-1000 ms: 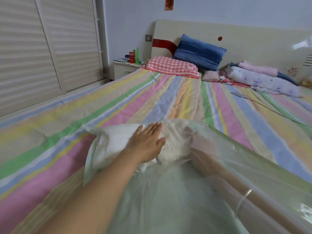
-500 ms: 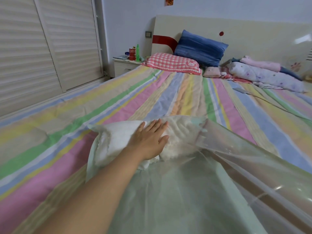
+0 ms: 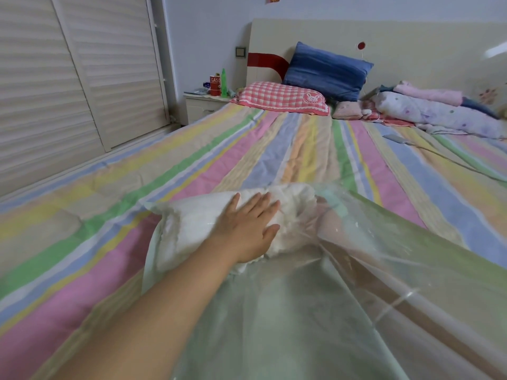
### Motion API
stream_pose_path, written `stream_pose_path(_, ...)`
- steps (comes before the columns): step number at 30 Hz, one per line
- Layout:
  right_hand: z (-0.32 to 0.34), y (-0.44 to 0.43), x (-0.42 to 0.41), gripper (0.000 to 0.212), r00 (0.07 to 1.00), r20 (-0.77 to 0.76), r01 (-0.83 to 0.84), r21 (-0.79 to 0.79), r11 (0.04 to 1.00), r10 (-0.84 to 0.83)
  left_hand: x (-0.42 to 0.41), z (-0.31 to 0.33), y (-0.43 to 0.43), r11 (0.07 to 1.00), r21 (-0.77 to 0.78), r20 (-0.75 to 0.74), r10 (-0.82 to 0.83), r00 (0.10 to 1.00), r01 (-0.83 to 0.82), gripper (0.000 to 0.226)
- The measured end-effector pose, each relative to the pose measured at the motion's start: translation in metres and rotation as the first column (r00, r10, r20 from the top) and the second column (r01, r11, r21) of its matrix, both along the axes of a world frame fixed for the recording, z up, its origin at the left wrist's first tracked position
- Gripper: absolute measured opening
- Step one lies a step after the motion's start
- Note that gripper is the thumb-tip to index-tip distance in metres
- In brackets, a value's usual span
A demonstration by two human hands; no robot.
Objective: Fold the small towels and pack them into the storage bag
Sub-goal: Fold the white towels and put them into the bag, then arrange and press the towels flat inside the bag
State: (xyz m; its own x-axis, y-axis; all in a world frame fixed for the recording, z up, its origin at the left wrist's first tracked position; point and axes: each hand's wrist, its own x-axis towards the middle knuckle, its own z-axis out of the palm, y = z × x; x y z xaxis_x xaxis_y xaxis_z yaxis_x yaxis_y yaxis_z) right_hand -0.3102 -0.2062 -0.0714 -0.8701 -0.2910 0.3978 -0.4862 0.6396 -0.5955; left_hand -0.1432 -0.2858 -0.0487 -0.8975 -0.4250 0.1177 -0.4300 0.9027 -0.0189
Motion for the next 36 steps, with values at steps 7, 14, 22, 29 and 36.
stream_pose_path(7,0.018,0.057,0.037,0.048,0.920,0.176,-0.372,0.118,0.921,0.349,-0.015,0.014,0.008,0.992,-0.108,0.226,0.091,0.970,-0.067,0.060)
stream_pose_path(14,0.024,0.157,0.065,0.088,0.898,0.017,-0.355,0.615,0.704,0.439,-0.003,0.047,0.090,0.989,0.146,-0.198,0.047,0.979,-0.018,0.051)
stream_pose_path(22,0.016,0.356,0.130,0.067,0.909,-0.039,-0.333,0.533,0.778,0.416,0.018,0.068,0.241,0.892,0.326,-0.441,-0.151,0.885,0.314,0.045)
stream_pose_path(29,0.018,0.503,0.157,0.049,0.896,0.025,-0.389,0.527,0.755,0.444,0.010,0.040,0.368,0.881,0.315,0.000,-0.372,0.928,0.353,0.061)
stream_pose_path(36,0.049,0.577,0.135,0.021,0.988,-0.145,-0.017,0.213,0.977,0.049,-0.002,0.035,0.442,0.897,0.226,0.222,-0.427,0.877,0.380,0.073)
